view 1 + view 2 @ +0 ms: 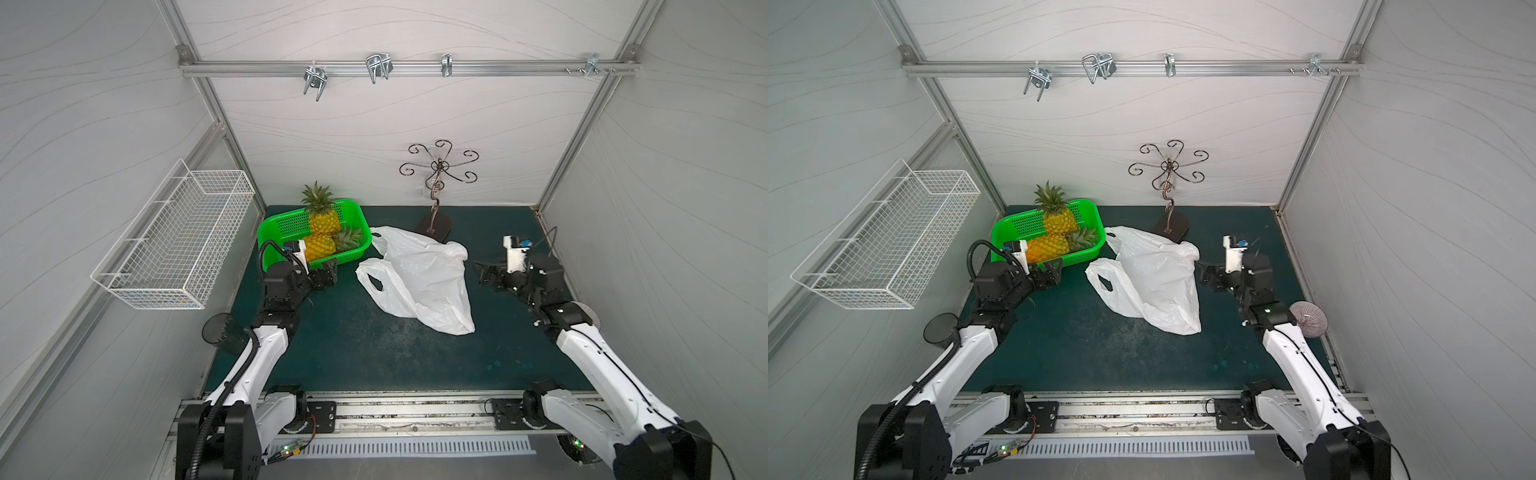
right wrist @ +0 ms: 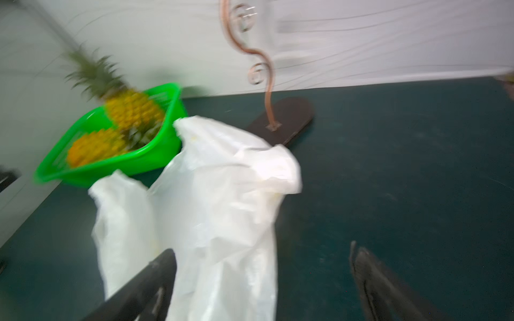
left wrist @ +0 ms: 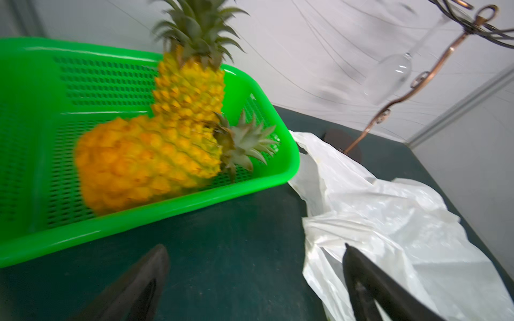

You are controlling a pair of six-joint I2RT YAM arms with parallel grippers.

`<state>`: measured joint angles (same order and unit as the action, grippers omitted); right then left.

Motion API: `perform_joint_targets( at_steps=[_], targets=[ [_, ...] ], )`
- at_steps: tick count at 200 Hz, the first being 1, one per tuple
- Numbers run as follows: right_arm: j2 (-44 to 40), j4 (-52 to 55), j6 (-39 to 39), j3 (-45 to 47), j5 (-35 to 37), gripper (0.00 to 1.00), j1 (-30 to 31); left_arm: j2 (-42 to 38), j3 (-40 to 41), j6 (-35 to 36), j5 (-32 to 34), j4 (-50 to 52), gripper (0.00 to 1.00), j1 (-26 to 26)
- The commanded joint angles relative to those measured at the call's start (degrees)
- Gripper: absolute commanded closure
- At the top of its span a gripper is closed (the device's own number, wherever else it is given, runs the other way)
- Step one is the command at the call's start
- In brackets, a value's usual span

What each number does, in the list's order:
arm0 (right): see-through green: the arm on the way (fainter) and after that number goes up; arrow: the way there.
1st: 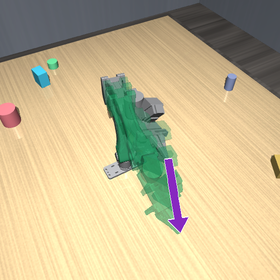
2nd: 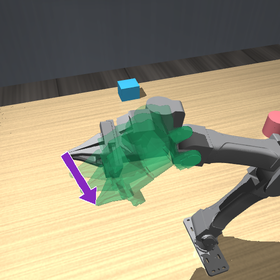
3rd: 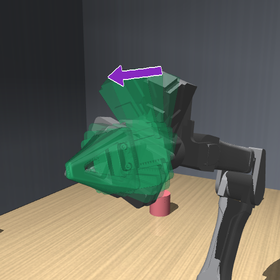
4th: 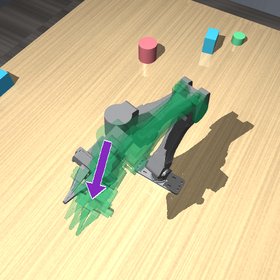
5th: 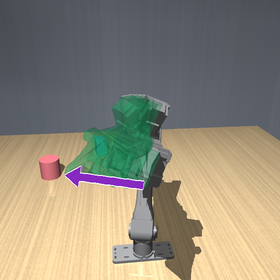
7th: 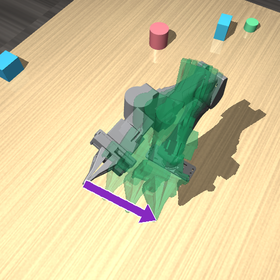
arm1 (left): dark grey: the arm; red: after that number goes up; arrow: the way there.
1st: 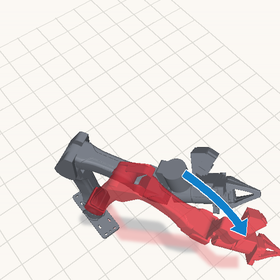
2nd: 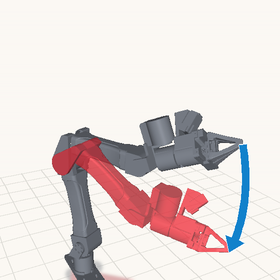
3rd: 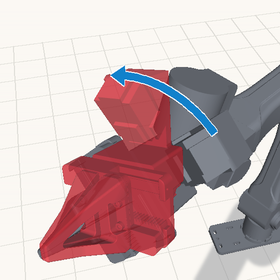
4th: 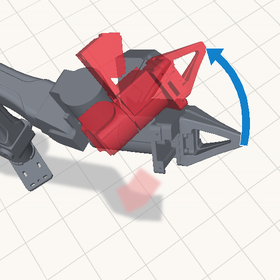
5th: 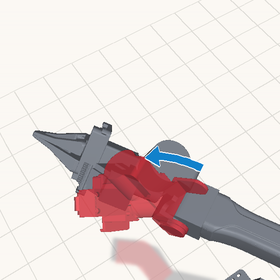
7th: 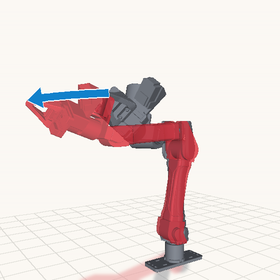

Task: Place the pineapple into a plastic bag & tie a knot
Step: Adjust the plastic bag at the center of the board.

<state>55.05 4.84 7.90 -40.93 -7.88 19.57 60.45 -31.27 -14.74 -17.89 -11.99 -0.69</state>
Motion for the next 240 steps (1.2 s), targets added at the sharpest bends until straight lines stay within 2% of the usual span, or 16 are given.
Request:
perform_joint_targets(
  at_steps=[1, 32, 62, 105, 136, 153, 170, 207, 240],
  targets=[
    [2.72, 4.45, -10.87, -2.69, -2.09, 0.01, 9.60, 1.83, -2.65, 1.56, -10.33, -0.66, 0.01, 0.42],
    [8.05, 5.93, -20.64, -4.97, 0.71, 0.01, 23.80, 2.44, -2.64, 4.24, -12.11, -1.24, 0.00, 0.50],
    [15.28, 6.72, -21.24, -6.64, 5.85, 0.06, 32.36, 6.02, -4.46, 9.03, -18.56, -0.02, 0.01, 0.90],
    [22.79, 3.62, -17.79, -7.81, 15.71, 0.15, 34.74, 9.99, -7.83, 12.44, -21.87, 2.55, 0.01, 2.43],
    [27.95, 2.38, -19.73, -9.27, 19.87, 0.24, 34.27, 11.27, -7.30, 9.63, -21.44, -1.11, 0.01, 3.04],
    [30.59, 1.57, -20.07, -10.20, 19.98, 0.35, 33.78, 11.28, -6.33, 8.08, -20.56, -2.92, 0.01, 2.97],
    [32.28, 1.72, -20.29, -11.23, 18.99, 0.51, 33.54, 10.39, -5.67, 6.74, -18.87, -2.82, 0.01, 2.99],
    [31.09, 6.38, -22.40, -10.82, 20.09, 1.00, 33.51, 7.10, -3.95, 5.40, -17.99, -1.85, 0.02, 3.05],
    [24.48, 9.13, -27.18, -5.59, 20.41, 1.00, 32.92, 5.38, -3.27, 4.90, -19.60, -0.06, 0.02, 3.23]
  ],
)
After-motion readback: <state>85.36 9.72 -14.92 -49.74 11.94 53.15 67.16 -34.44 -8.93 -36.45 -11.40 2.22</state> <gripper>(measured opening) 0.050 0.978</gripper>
